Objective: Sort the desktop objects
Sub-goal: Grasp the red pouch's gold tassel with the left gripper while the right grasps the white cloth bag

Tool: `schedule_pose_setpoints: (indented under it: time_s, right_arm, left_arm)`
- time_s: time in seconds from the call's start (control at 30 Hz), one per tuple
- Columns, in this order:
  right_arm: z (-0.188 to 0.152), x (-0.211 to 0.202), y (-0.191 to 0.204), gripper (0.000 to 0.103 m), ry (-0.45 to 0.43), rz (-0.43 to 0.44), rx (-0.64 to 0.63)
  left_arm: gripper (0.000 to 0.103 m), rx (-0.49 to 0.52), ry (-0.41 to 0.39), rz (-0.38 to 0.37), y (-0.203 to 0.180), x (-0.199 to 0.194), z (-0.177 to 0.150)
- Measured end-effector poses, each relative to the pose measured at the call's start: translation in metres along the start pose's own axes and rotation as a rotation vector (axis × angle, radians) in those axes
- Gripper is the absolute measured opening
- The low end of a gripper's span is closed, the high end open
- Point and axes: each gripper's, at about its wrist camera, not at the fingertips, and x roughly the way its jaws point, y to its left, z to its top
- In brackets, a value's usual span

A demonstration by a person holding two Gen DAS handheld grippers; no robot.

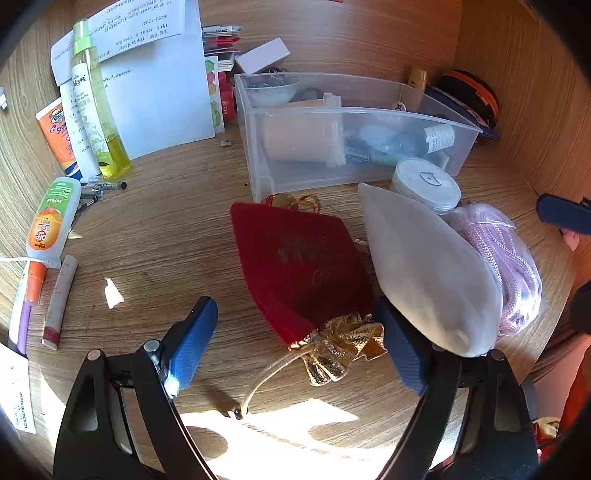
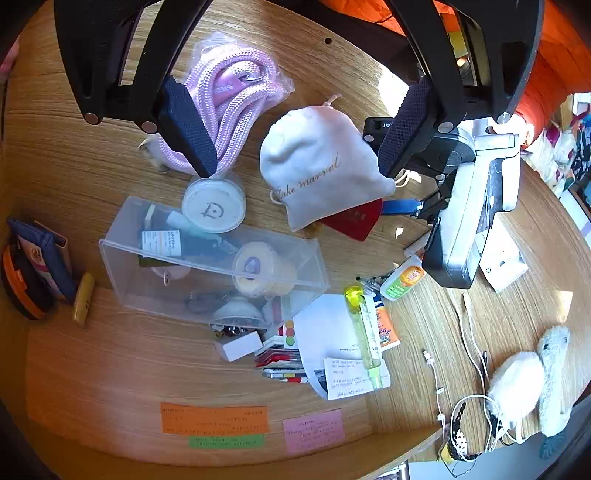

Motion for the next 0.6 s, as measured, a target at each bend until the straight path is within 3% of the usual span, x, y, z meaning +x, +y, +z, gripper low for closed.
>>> schedule_pose_setpoints:
  time_s: [0.1, 0.2, 0.3, 0.37, 0.6]
  right_arm:
    - [-0.004, 0.017, 0.003, 0.088, 0.048, 0.018, 0.003]
    - [-0.005, 0.032, 0.005, 0.088, 0.075, 0.017, -0.007]
    - [0.000, 0.042, 0.002, 0.088, 0.104, 0.030, -0.008]
    - [0.003, 0.049, -0.001, 0.088, 0.125, 0.049, -0.001]
    - [0.008, 0.079, -0.003, 0.088, 0.211, 0.134, -0.002]
  left_arm:
    - [0.085, -0.005, -0.003, -0.015, 0.000, 0.001, -0.001]
    - [0.073, 0.011, -0.018, -0.017, -0.003, 0.000, -0.001]
    - [0.057, 0.029, -0.027, -0.036, -0.006, -0.002, -0.002]
    - [0.040, 0.038, -0.034, -0.036, -0.007, -0.004, -0.001]
    - [0.025, 0.010, -0.053, -0.056, 0.003, -0.011, -0.005]
